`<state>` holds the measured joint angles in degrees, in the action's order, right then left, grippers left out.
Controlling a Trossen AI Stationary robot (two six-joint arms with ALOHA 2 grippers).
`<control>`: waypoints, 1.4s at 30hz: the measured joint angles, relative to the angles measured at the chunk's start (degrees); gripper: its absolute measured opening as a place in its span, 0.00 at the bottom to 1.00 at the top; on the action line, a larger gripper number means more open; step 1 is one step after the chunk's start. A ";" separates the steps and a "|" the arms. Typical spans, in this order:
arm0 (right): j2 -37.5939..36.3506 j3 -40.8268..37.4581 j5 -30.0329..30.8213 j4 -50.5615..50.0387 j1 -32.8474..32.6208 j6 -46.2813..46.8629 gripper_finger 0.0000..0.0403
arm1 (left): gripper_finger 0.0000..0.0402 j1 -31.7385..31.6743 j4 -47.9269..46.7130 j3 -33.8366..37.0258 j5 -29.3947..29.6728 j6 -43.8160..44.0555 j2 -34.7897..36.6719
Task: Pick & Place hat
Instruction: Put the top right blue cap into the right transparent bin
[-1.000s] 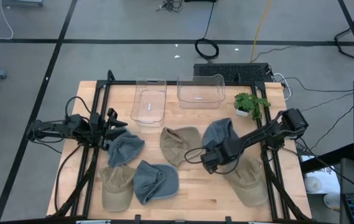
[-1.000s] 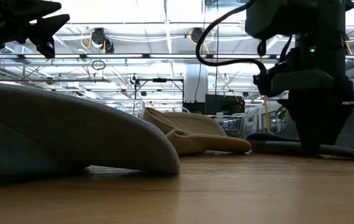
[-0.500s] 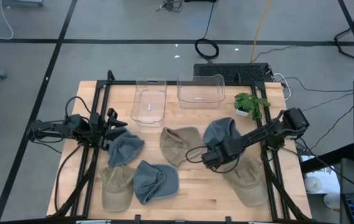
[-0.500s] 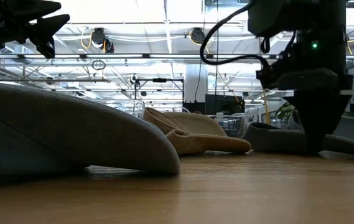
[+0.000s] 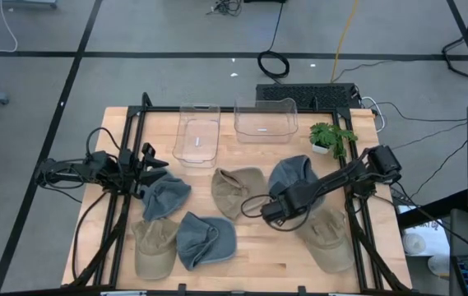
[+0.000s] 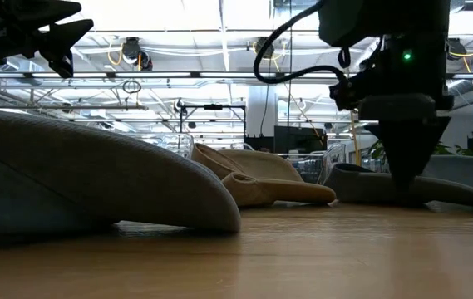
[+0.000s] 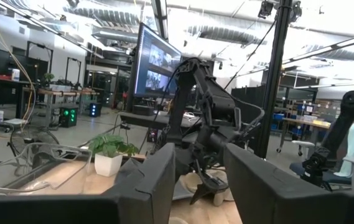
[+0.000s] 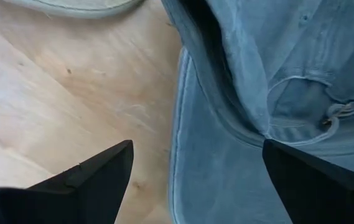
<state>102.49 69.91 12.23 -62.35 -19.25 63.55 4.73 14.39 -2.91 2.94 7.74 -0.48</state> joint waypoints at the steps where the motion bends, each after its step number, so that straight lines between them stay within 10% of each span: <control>1: 0.86 1.33 0.31 -1.65 -0.04 -0.20 0.86 | 0.36 0.00 0.00 -0.01 0.00 -0.01 0.01; 17: 11.86 13.26 4.55 -16.21 -2.36 0.86 0.86 | 0.37 0.00 0.02 0.00 0.00 -0.01 0.01; 35: 11.85 8.40 7.36 -12.11 -2.51 1.50 0.85 | 0.37 0.00 0.01 -0.01 0.00 -0.01 0.01; 42: 11.85 7.32 8.72 -10.34 -2.18 0.29 0.67 | 0.34 0.00 0.01 0.01 0.00 -0.01 0.01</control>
<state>114.34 77.23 20.95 -72.69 -21.43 63.83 4.73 14.41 -2.90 2.94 7.73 -0.47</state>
